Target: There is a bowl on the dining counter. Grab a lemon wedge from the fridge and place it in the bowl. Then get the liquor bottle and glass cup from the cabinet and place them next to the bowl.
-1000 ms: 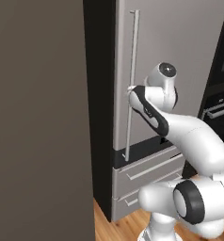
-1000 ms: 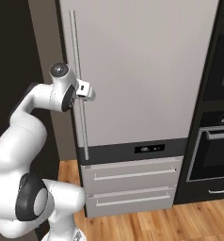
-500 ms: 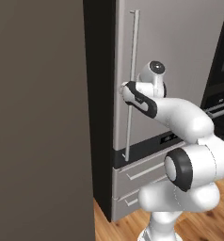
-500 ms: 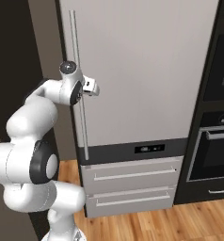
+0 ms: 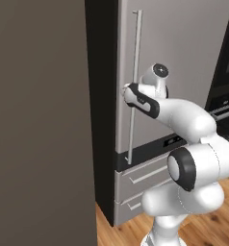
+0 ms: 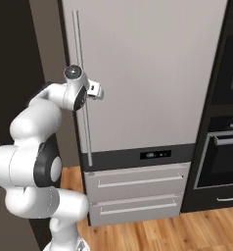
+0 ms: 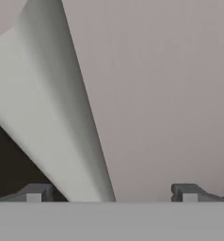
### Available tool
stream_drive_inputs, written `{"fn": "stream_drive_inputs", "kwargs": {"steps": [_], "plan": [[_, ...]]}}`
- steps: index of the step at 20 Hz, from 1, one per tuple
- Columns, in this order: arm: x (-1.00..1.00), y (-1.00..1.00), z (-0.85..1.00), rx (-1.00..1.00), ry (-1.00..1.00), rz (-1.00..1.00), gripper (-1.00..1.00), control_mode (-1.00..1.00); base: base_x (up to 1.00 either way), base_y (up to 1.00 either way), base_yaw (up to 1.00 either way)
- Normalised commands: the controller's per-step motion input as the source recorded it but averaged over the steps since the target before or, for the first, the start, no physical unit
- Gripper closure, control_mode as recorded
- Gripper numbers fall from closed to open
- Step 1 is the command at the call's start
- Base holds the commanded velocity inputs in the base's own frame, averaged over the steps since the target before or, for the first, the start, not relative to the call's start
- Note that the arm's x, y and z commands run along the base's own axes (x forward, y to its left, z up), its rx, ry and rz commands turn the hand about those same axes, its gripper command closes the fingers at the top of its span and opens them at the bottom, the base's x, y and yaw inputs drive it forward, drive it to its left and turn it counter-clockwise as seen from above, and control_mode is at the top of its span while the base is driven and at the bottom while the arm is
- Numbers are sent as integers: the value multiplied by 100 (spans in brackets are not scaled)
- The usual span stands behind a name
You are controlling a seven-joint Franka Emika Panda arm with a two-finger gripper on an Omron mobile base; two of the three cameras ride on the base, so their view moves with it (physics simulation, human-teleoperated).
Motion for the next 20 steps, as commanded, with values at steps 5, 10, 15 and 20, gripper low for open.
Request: {"fn": "stream_drive_inputs", "kwargs": {"steps": [5, 10, 15, 20], "plan": [[47, 11, -24, 2, 0, 0, 100, -100, 0, 0, 0], [21, 1, -11, 0, -1, 0, 100, -100, 0, 0, 0], [-9, -47, 0, 0, -1, -1, 100, -100, 0, 0, 0], [-78, -100, 0, 0, 0, -9, 100, -100, 0, 0, 0]]}}
